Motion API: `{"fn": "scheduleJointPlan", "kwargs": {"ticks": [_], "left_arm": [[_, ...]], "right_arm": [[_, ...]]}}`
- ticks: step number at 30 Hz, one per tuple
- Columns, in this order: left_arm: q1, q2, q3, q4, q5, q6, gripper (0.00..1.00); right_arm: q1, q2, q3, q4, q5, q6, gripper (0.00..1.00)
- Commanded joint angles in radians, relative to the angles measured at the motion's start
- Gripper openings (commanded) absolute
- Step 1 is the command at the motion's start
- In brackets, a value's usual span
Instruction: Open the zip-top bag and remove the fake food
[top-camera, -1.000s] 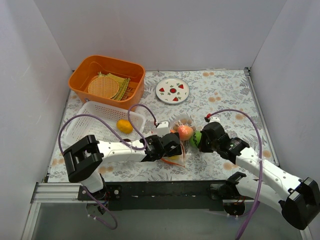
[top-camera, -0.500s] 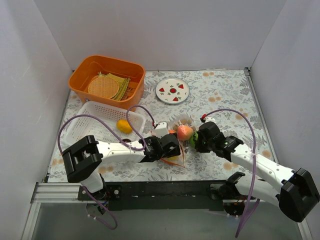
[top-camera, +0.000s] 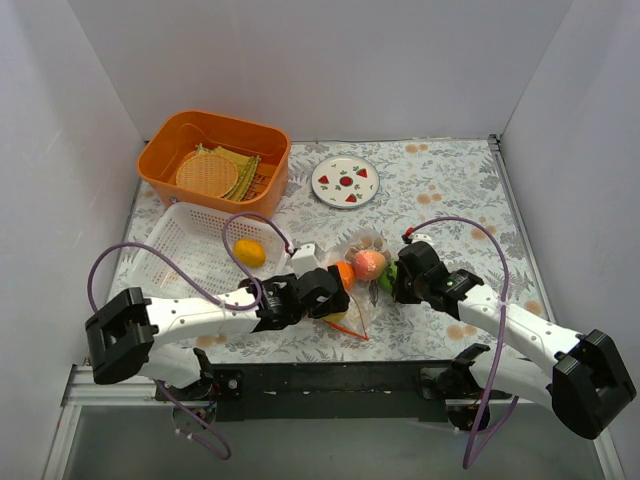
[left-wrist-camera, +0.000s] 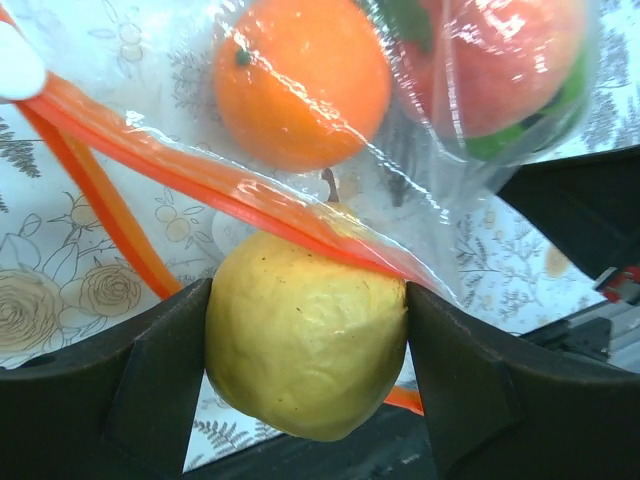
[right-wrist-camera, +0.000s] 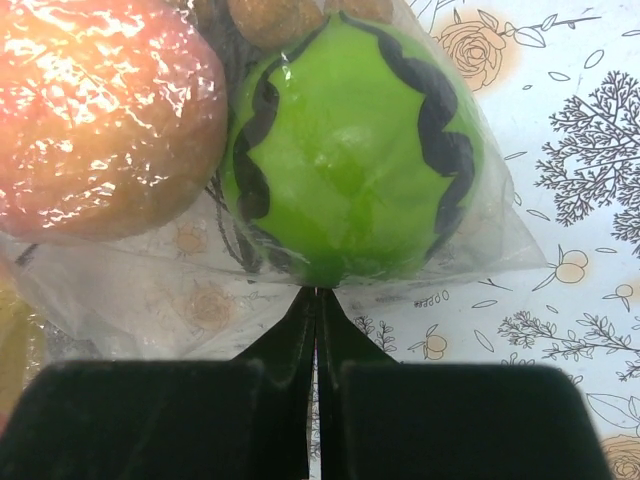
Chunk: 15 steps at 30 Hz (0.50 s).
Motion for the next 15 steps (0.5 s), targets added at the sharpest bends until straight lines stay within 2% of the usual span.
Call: {"fn": "scheduleJointPlan", "kwargs": {"ticks": [1, 3, 6, 11, 12, 15], "left_arm": [[0.006, -0.108, 0.059, -0.177, -0.086, -0.058, 0.47], [0.006, -0.128, 0.096, -0.336, -0.126, -0.101, 0.45], [0.007, -0.185, 0.124, -0.487, -0.204, -0.175, 0.43], [0.032, -0.337, 0.144, -0.596, -0.322, -0.237, 0.43], [0.048, -0.351, 0.147, -0.631, -0.33, -0.238, 0.43], [0.191, -0.381, 0.153, -0.646, -0.321, -0.193, 0.43]], "right_arm": [[-0.004, -0.042, 0.0, 0.016, -0.008, -0.011, 0.01], [-0.004, -0.059, -0.001, 0.016, -0.01, -0.015, 0.01], [-0.004, -0.074, 0.016, 0.009, -0.013, -0.025, 0.01], [-0.004, -0.071, 0.036, -0.002, -0.017, -0.037, 0.01], [-0.004, -0.071, 0.037, -0.004, -0.014, -0.04, 0.01], [-0.004, -0.073, 0.031, -0.004, -0.022, -0.043, 0.01]]}}
